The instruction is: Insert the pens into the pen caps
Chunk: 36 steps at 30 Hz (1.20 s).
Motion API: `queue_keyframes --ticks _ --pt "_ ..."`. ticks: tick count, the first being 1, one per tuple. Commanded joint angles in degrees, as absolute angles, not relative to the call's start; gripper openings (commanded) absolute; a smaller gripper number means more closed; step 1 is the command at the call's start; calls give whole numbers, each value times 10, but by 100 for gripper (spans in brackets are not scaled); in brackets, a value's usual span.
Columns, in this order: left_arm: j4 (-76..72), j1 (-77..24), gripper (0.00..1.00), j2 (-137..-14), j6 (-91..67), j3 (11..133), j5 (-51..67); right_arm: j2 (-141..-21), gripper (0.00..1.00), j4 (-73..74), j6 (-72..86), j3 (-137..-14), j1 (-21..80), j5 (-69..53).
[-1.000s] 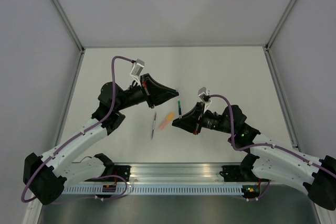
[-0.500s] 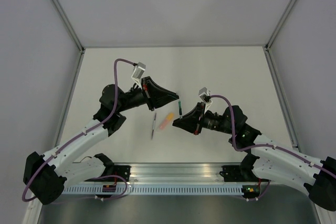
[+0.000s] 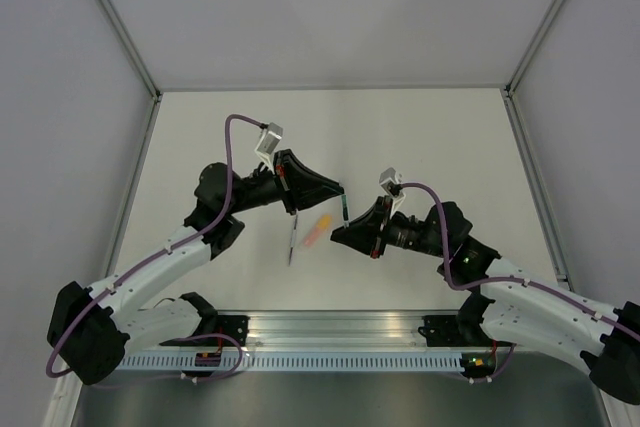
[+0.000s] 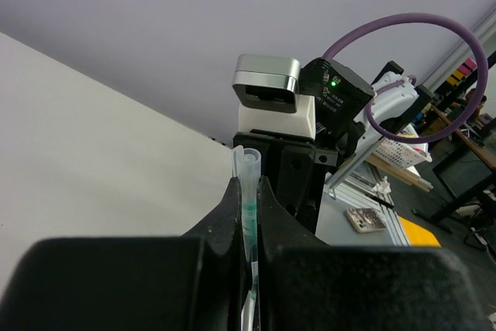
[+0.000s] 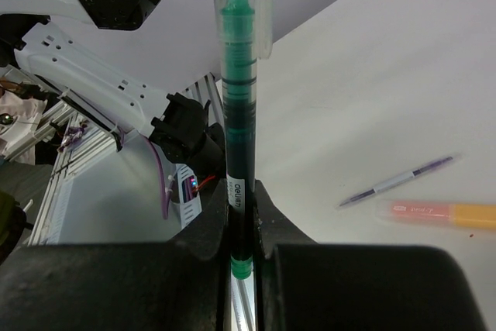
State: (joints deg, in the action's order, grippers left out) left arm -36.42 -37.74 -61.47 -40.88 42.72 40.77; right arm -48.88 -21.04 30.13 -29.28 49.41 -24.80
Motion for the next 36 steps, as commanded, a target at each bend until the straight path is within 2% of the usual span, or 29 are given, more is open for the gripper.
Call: queue_keyframes --ticks 1,11,13,14,17,18,20,23,29,36 --pt "-381 -388 2 -608 -399 407 443 -468 0 -232 291 -297 494 -206" --pt "-414 -399 3 -613 -415 388 444 -456 0 -235 283 -294 493 -205" --pt "-413 -400 9 -613 -414 389 445 -463 0 -235 283 -297 494 -213" --pt "-412 -400 20 -611 -412 388 445 -464 0 -235 284 -297 494 -214" --pt "-406 -399 34 -604 -409 389 440 -463 0 -236 283 -298 494 -220" --pt "-401 -400 42 -598 -408 388 438 -464 0 -236 284 -298 494 -223" --pt "-390 -399 52 -592 -399 393 429 -465 0 -236 285 -299 494 -228" --pt "-356 -399 63 -583 -383 407 419 -468 0 -236 285 -301 494 -235" --pt "-282 -400 75 -567 -351 445 374 -475 0 -238 288 -304 494 -247" --pt "-225 -399 77 -570 -325 490 333 -483 0 -243 293 -304 494 -254"
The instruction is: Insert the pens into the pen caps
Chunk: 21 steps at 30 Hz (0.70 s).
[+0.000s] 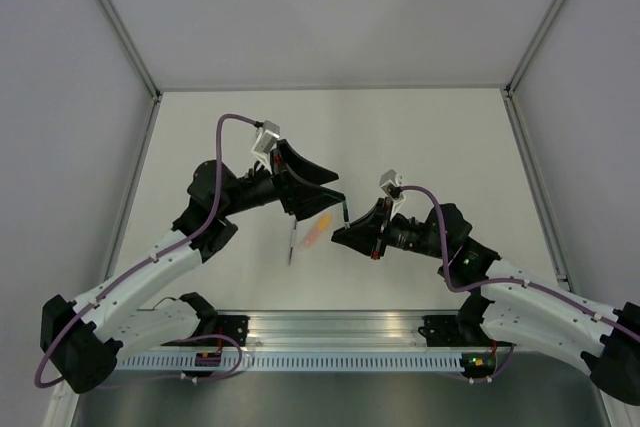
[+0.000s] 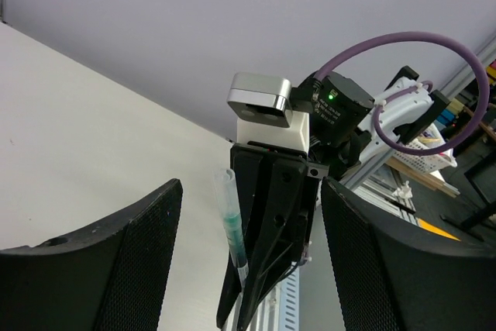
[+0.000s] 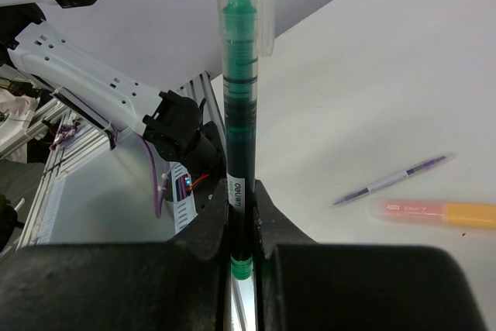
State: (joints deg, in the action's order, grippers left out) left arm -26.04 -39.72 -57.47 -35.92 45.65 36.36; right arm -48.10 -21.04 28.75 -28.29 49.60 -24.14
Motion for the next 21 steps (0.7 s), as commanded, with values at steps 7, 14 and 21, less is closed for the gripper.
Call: queue_keyframes --ticks 7,14,21 --pt "-211 -399 73 -587 -321 502 333 -494 0 -248 296 -305 494 -259" --pt "-239 -401 49 -615 -340 486 364 -499 0 -238 294 -310 494 -258" --pt "-266 -412 2 -599 -348 436 375 -507 0 -210 280 -328 493 -228"
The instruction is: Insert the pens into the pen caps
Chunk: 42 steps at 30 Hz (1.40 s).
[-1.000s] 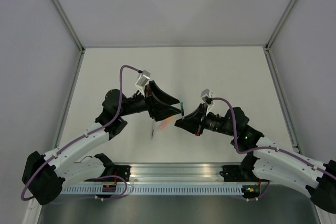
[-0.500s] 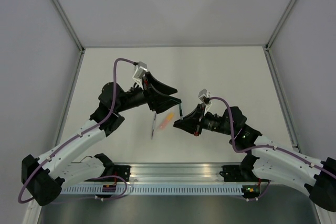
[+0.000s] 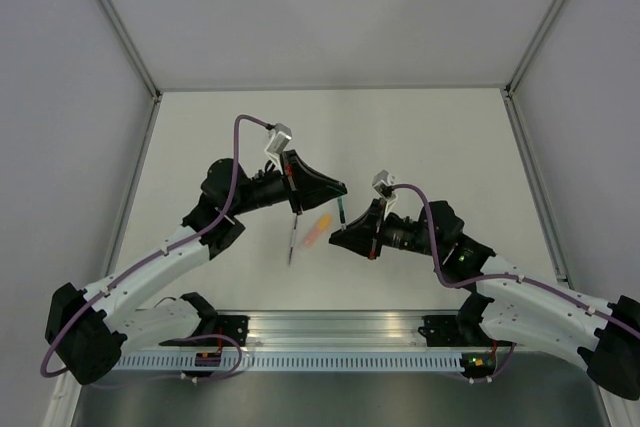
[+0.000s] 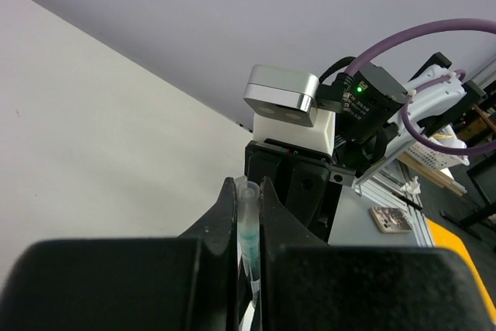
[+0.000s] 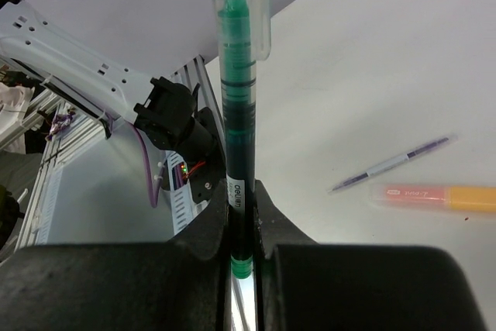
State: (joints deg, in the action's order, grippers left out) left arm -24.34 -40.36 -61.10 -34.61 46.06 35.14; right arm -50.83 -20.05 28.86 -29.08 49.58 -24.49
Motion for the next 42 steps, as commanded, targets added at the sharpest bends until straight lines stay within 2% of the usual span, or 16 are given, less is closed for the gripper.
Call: queue_keyframes --ticks 1,7,20,42 --pt "-269 -412 2 -597 -351 430 377 -505 0 -212 280 -332 493 -220" --pt "-302 -412 2 -561 -371 378 375 -488 0 -207 269 -363 494 -168" --pt "-343 -412 2 -541 -433 345 404 -532 0 -237 251 -445 493 -198" --pt "-352 -414 2 -548 -454 324 419 -552 0 -192 173 -555 494 -178"
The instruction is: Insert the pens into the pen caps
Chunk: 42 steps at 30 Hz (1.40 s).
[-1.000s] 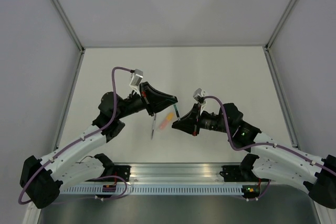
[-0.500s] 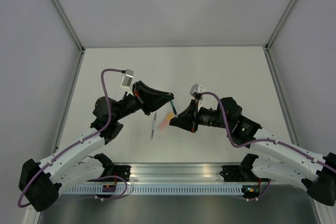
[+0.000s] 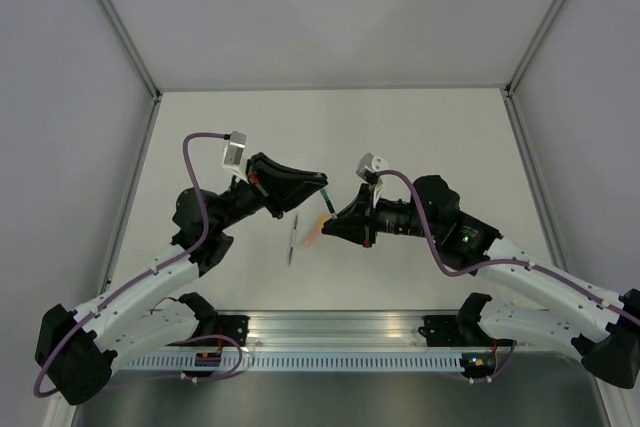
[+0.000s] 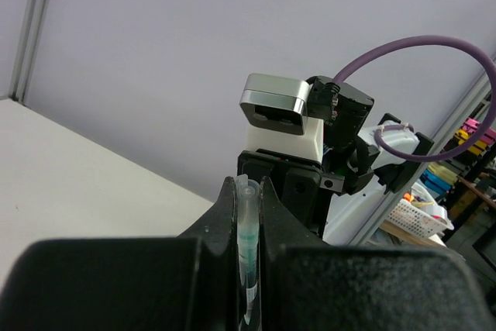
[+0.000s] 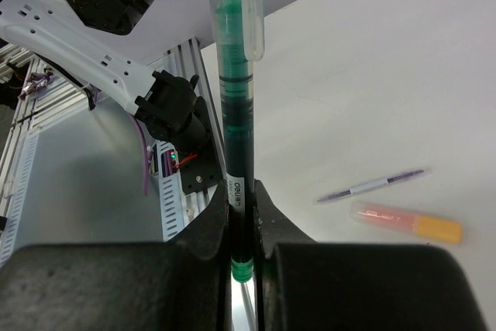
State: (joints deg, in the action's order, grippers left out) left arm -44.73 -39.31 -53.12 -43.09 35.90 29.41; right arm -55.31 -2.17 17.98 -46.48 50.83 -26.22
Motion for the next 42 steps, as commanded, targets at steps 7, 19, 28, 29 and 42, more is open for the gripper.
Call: queue_keyframes --ticks 7,19,28,29,42 --pt "-255 -412 21 -520 -391 377 389 -566 0 -185 185 -551 494 -218" --pt "135 -412 81 -591 -204 835 225 -519 0 -127 215 -380 493 -207" --pt "187 -412 100 -599 -178 673 47 -627 0 -77 349 -301 494 -19" --pt "172 -412 100 -595 -179 641 17 -643 0 -71 358 -302 494 -11" --pt "-17 -411 100 -527 -215 348 -134 -839 7 -116 465 -316 494 14"
